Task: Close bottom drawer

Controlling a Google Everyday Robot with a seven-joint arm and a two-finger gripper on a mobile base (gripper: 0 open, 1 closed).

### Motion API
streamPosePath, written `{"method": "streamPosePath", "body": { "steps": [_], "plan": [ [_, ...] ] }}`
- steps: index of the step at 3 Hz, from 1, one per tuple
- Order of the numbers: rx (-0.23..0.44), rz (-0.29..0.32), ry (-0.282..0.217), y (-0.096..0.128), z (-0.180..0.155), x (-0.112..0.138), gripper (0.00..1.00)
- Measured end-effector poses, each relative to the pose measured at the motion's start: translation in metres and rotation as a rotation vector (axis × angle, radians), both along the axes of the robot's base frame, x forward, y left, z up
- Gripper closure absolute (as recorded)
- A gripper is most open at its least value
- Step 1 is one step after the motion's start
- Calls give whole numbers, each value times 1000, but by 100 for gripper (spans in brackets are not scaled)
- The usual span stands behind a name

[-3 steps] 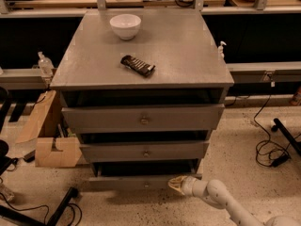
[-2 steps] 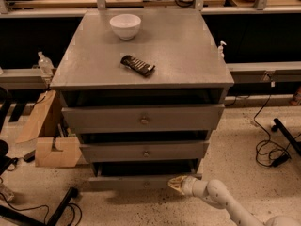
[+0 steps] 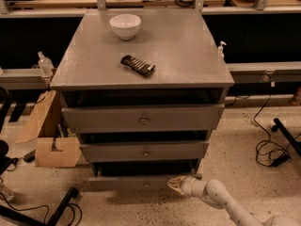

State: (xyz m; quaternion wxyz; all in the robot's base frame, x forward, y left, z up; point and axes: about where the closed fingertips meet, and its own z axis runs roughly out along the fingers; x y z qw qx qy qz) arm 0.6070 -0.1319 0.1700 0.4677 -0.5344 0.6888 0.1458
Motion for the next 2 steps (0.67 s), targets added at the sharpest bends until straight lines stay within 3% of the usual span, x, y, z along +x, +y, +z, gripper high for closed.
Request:
{"method": "streamPosePath", "body": {
  "steps": [2],
  "plan": [
    [4,6,3,5,-1,-1,12]
  ]
}}
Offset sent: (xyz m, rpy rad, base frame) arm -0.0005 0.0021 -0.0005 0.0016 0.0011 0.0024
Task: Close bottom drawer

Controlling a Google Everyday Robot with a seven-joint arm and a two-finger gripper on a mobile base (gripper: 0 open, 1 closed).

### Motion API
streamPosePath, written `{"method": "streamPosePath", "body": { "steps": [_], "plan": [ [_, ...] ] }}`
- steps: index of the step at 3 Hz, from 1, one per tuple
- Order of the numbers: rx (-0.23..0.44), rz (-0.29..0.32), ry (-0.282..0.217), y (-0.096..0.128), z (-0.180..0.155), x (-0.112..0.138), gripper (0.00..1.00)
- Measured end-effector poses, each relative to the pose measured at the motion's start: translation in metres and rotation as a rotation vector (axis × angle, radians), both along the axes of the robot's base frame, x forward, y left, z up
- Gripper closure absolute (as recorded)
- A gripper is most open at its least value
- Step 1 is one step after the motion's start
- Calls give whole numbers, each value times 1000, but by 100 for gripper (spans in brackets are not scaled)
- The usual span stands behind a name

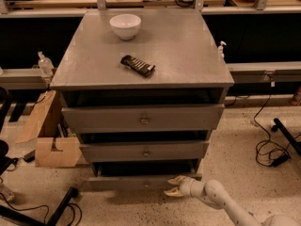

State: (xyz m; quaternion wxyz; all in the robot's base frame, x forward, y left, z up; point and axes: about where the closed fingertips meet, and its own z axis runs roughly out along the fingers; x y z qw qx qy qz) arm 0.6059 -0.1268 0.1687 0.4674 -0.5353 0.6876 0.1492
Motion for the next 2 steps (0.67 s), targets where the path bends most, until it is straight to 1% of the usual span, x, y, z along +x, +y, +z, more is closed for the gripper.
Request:
{"method": "streamPosePath", "body": {
  "steps": [1,2],
  "plan": [
    [1,1,1,0,0,-5,0],
    [1,1,1,0,0,-5,0]
  ]
}}
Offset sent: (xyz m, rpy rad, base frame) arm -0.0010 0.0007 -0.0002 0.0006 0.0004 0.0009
